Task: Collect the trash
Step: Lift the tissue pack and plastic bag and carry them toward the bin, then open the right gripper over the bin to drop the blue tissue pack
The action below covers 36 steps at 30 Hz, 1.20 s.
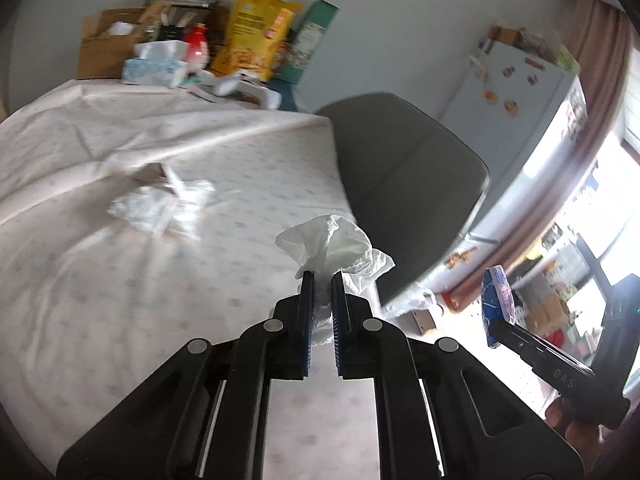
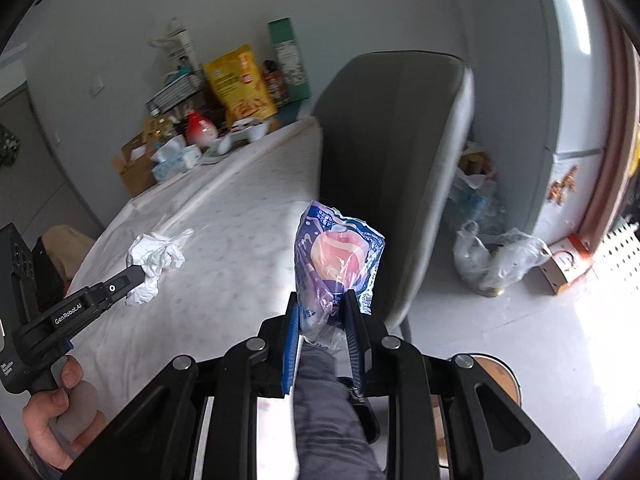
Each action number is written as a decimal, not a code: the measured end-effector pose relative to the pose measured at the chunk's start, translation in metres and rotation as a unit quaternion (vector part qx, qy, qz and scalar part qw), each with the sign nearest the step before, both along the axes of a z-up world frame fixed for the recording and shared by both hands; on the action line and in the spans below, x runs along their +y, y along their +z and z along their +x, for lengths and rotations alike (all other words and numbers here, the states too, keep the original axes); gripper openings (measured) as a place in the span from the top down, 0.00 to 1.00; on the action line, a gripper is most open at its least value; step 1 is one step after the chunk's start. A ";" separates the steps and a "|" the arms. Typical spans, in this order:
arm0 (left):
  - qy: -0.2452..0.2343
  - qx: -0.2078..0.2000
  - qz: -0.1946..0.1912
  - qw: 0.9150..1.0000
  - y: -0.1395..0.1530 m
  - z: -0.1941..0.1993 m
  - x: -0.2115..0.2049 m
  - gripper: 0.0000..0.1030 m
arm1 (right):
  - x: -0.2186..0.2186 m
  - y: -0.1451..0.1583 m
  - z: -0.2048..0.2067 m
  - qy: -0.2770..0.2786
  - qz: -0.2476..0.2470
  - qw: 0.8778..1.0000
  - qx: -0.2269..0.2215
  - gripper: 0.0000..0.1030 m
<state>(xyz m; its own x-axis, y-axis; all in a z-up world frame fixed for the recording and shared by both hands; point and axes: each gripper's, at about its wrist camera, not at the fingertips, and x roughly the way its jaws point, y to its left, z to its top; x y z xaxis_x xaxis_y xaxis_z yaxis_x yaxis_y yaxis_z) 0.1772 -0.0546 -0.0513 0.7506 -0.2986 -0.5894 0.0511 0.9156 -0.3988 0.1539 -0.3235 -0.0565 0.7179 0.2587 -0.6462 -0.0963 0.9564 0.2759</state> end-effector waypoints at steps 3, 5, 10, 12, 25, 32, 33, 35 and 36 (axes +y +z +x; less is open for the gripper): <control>-0.022 0.003 0.003 1.000 -0.001 0.004 -0.022 0.91 | -0.019 -0.004 -0.005 -0.018 0.002 1.000 0.003 0.79; -0.036 0.004 0.009 0.999 -0.002 0.007 -0.041 0.91 | -0.031 -0.008 -0.008 -0.030 0.005 1.000 0.005 0.79; -0.061 0.006 0.020 0.998 -0.007 0.008 -0.081 0.91 | -0.068 -0.023 -0.017 -0.065 0.009 0.998 0.020 0.78; -0.074 0.011 0.024 0.997 -0.012 0.008 -0.096 0.91 | -0.081 -0.030 -0.020 -0.077 0.010 0.997 0.028 0.78; -0.132 0.047 0.029 0.990 -0.036 0.019 -0.145 0.91 | -0.133 -0.084 -0.031 -0.140 0.011 0.987 0.081 0.75; -0.151 0.056 0.039 0.986 -0.039 0.021 -0.167 0.91 | -0.151 -0.100 -0.039 -0.160 0.012 0.983 0.090 0.44; -0.155 0.056 0.040 0.986 -0.039 0.021 -0.170 0.91 | -0.155 -0.101 -0.041 -0.162 0.015 0.983 0.090 0.44; -0.166 0.058 0.045 0.983 -0.039 0.021 -0.181 0.91 | -0.162 -0.102 -0.045 -0.169 0.019 0.982 0.086 0.43; -0.172 0.059 0.046 0.982 -0.040 0.021 -0.185 0.91 | -0.167 -0.101 -0.047 -0.175 0.021 0.981 0.083 0.42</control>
